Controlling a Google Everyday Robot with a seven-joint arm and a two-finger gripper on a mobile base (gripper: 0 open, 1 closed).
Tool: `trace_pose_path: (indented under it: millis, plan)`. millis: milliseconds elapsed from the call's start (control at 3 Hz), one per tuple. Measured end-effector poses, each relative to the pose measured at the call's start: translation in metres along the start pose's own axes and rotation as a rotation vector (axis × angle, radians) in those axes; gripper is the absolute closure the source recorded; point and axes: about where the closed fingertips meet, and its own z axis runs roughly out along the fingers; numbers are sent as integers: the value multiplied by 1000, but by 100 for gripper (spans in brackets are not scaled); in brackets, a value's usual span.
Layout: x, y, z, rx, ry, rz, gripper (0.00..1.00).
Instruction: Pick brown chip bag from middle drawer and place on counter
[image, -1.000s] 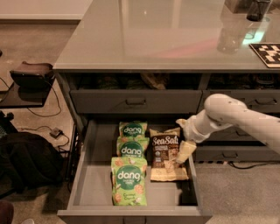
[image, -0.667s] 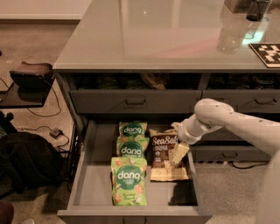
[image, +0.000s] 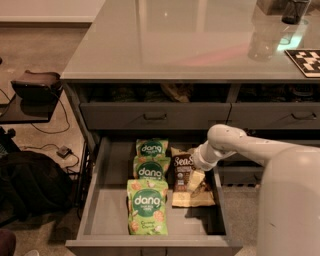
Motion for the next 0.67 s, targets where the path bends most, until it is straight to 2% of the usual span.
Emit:
trace_pose_path:
  millis: [667]
  plan:
    - [16, -5, 69, -63, -15, 43, 0]
